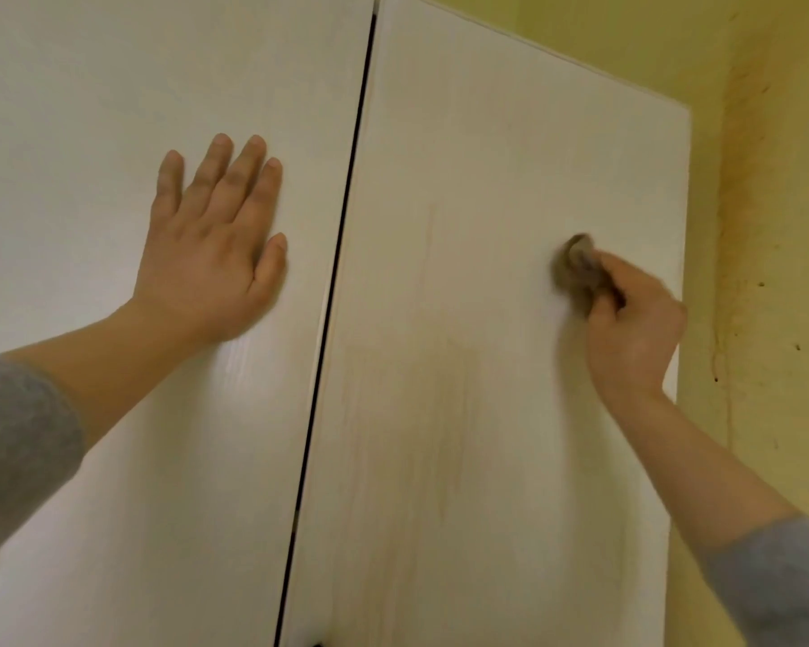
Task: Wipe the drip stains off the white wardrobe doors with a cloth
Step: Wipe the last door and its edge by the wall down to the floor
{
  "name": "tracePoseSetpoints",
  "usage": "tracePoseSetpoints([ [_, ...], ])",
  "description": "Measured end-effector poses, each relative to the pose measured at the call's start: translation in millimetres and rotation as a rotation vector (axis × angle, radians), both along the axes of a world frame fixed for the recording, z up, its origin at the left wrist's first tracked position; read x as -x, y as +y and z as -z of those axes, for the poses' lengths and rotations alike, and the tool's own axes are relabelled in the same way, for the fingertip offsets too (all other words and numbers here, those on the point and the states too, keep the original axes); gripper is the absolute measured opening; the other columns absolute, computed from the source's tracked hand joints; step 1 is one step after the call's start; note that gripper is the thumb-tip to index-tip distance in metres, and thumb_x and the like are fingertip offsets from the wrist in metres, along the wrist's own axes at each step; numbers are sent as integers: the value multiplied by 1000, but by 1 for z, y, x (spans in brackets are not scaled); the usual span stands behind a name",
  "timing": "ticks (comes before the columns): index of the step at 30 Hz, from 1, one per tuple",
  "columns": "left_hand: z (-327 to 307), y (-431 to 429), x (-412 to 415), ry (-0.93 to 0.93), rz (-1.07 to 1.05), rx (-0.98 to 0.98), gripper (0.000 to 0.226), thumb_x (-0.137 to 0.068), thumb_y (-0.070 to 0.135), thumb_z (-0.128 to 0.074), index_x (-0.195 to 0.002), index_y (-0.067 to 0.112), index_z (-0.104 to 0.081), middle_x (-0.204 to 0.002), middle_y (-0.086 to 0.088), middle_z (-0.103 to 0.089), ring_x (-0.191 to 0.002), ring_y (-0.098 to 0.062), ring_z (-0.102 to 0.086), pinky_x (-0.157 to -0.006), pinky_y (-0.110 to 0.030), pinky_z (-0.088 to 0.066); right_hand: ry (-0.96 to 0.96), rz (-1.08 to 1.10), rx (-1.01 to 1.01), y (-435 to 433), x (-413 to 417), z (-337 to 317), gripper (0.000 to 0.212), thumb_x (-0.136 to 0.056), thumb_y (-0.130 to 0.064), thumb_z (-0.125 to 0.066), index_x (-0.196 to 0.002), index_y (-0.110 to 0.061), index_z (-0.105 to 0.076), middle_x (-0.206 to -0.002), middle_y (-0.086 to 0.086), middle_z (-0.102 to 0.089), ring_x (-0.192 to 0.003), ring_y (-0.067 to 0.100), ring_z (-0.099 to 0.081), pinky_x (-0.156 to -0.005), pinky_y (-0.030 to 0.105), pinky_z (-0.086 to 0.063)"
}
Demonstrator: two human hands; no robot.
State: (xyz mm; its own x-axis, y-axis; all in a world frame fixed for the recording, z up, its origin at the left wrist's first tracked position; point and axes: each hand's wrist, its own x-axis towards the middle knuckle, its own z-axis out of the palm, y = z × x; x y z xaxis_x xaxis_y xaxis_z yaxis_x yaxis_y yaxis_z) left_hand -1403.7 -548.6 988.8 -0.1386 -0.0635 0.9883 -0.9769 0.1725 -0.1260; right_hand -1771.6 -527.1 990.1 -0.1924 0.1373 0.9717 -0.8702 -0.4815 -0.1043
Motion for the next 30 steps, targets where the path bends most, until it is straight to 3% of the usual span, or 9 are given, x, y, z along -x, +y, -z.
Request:
tracePoseSetpoints([
  [5,-1,-2,-1,0,-14,9,67,-98,41,-20,-158,11,-16,-166,-10,-10,-153,-28,-2,-123,-50,5,-55,-7,-53,-15,16,-39,45,-89,6,-48,-126,-13,-65,-117,-2,-67,-109,13,-60,-93,4,-34],
  [8,-1,-3,-2,0,-13,15,67,-98,42,-20,-158,11,-16,-166,-9,-10,-153,-28,-2,-123,-50,6,-64,-14,-17,-27,7,-8,47,-85,8,-51,-124,-14,-67,-116,0,-68,-108,17,-62,-98,18,-41],
  [12,-1,-3,0,7,-17,11,67,-97,41,-20,-157,10,-16,-166,-10,-10,-153,-29,-2,-122,-50,5,-14,-4,-1,-25,-5,59,49,-78,14,-54,-117,-11,-70,-113,-3,-68,-104,7,-57,-98,5,-34],
  [15,-1,-1,0,9,-11,0,68,-97,41,-21,-157,10,-17,-166,-11,-11,-153,-29,-3,-122,-51,5,7,-65,-57,-15,-10,85,50,-78,18,-56,-114,-14,-72,-114,-9,-65,-106,11,-61,-99,8,-39],
  [20,-1,0,1,6,-13,-4,68,-97,41,-20,-157,10,-17,-166,-11,-11,-153,-29,-4,-122,-51,4,-76,-70,3,-4,14,28,48,-79,12,-53,-117,-12,-71,-112,-4,-68,-105,17,-64,-99,28,-47],
  [24,-2,-1,1,5,-4,5,68,-97,41,-21,-157,10,-17,-166,-10,-11,-153,-29,-4,-122,-51,3,-74,21,-23,-9,42,-33,47,-84,8,-49,-123,-12,-67,-115,0,-68,-105,12,-62,-94,19,-43],
  [26,-2,-1,0,2,-4,16,68,-97,41,-21,-157,10,-18,-166,-10,-12,-153,-29,-5,-122,-52,3,-102,-5,-34,-20,48,-34,45,-86,7,-49,-123,-12,-67,-117,5,-69,-107,18,-64,-95,20,-44],
  [30,-1,-1,0,9,-8,21,68,-97,41,-20,-157,10,-18,-166,-10,-12,-153,-28,-4,-123,-52,3,-126,-29,57,-36,36,12,48,-82,8,-50,-119,-15,-70,-113,-3,-69,-105,18,-65,-95,30,-50],
])
